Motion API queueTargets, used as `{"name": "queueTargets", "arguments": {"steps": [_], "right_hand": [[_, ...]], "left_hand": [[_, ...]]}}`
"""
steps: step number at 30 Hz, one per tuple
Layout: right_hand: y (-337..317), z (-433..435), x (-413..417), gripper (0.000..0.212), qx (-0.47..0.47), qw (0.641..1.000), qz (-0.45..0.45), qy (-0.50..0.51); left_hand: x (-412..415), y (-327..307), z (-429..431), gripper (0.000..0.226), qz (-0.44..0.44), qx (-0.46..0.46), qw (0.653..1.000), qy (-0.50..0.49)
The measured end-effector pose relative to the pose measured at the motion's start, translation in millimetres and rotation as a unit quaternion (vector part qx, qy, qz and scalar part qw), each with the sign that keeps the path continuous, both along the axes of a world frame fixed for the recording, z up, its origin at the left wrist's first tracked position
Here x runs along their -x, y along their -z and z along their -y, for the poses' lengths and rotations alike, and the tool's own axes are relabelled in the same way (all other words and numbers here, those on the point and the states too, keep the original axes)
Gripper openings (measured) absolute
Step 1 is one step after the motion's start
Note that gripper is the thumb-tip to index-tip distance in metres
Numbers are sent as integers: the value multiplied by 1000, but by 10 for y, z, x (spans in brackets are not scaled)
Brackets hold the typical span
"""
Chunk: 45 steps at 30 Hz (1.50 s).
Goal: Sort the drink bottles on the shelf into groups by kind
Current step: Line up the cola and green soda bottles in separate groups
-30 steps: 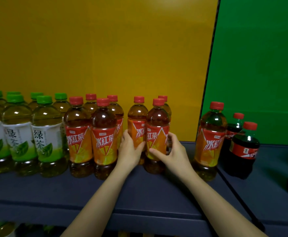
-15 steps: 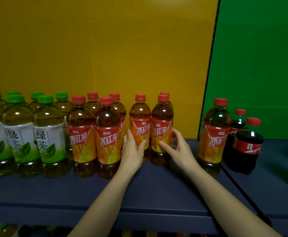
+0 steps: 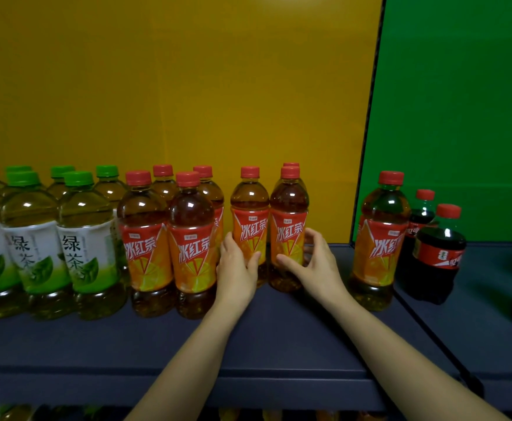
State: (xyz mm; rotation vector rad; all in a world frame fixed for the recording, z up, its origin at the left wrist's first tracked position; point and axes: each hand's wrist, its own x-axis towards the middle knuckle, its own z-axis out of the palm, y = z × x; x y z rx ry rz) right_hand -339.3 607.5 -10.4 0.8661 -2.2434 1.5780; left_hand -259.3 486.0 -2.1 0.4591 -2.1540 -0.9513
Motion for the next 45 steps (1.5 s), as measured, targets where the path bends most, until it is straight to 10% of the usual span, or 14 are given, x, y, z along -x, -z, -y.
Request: {"name": "queueTargets", "arguments": {"steps": [8, 24, 28, 45], "right_hand": [[-110, -82, 36, 39, 89, 995, 49, 7], [-245, 140, 585, 69, 135, 942, 273, -141], [-303, 197, 498, 40, 69, 959, 234, -142], [-824, 101, 381, 72, 133, 989, 5, 61]], "left_hand": [[-122, 3, -49, 70, -2, -2, 999, 34], [-347, 213, -102, 61, -3, 72, 997, 27], [-359, 211, -113, 62, -3, 93, 995, 19], [-426, 193, -203, 59, -28, 141, 990, 8]]}}
